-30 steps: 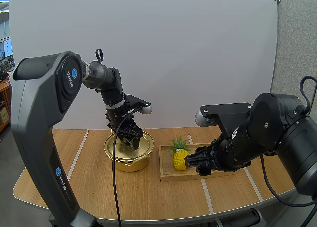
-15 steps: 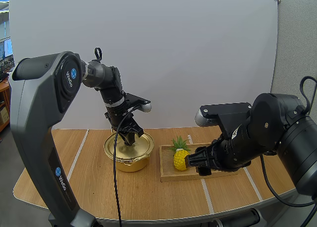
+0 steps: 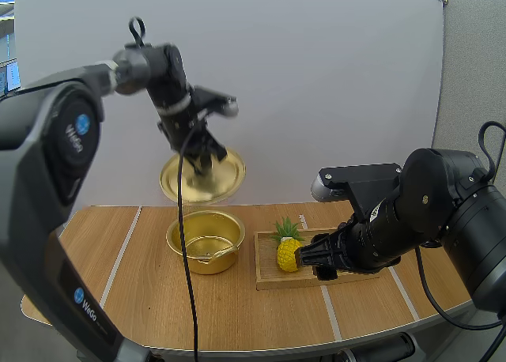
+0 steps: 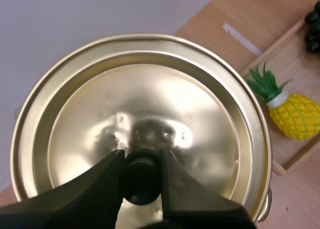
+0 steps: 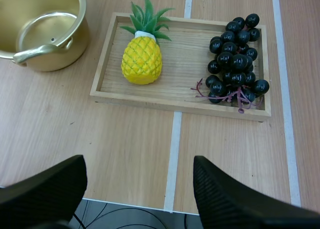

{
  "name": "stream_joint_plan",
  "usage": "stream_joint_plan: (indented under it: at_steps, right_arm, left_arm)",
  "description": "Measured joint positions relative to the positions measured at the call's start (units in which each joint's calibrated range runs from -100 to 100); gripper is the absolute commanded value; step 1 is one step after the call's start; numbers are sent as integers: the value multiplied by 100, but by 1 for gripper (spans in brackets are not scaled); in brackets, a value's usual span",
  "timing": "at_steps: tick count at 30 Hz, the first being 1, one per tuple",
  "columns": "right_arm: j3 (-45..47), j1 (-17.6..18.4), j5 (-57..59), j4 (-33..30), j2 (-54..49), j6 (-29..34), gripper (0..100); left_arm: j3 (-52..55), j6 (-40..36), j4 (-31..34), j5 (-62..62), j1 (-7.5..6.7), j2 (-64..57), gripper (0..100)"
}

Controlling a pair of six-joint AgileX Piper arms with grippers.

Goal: Open the pot, put the grape inside, and close it

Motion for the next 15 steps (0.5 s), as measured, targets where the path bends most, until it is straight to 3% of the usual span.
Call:
stream_joint_plan:
  at_steps: [15]
  right_arm:
    - [0,0,0,0,0,0,100]
  left_arm:
    - [-1967,-355,410,33,0,-1032,0]
